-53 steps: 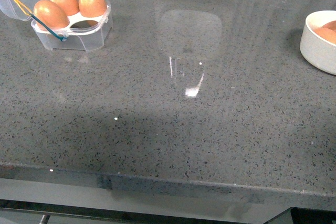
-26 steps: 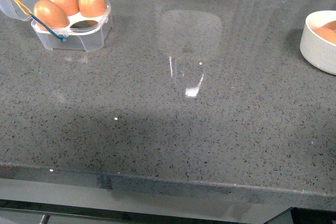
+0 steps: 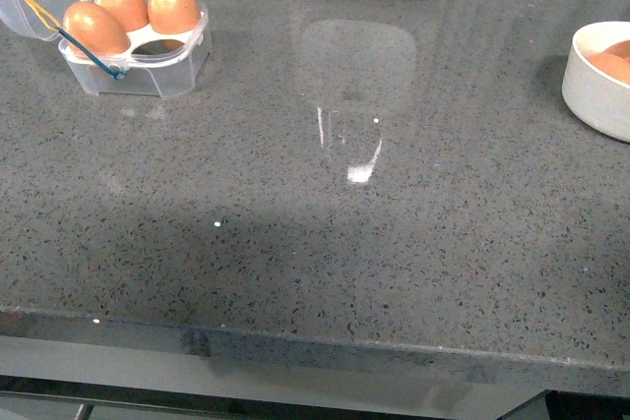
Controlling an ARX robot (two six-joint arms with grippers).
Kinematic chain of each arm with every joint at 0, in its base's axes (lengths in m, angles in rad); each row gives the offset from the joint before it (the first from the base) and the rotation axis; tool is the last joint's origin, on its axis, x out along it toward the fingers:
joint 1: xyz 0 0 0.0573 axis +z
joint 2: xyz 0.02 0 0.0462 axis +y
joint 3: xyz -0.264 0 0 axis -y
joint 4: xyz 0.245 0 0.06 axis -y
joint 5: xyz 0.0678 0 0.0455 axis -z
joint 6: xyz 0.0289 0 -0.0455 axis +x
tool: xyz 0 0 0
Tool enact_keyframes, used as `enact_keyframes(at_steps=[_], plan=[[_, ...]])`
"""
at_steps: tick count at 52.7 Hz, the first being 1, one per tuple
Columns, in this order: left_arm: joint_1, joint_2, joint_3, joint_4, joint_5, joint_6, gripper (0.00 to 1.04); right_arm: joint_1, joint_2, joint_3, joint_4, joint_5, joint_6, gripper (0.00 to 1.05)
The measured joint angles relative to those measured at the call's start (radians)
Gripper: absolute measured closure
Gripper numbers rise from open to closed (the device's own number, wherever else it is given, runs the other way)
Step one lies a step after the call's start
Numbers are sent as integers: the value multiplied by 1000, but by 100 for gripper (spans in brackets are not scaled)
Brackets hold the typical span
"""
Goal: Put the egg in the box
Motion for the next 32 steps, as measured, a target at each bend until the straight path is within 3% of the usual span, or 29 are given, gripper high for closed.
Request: enact_keyframes(at_steps=[12,13,17,20,25,32], plan=[[0,0,0,0,0,0,7,0,0,0,0,0,0,7],[0,0,0,0,0,0,7,7,4,1,-6,23,-3,7],[0,0,0,0,-1,0,7,116,66,33,-84,317,-66,7],[0,0,0,0,0,0,7,161,84,33,-58,401,-105,7],[0,0,0,0,0,0,7,176,110,58,1,403,-142,7],[0,0,0,0,0,0,7,88,240,88,161,283,-167,7]])
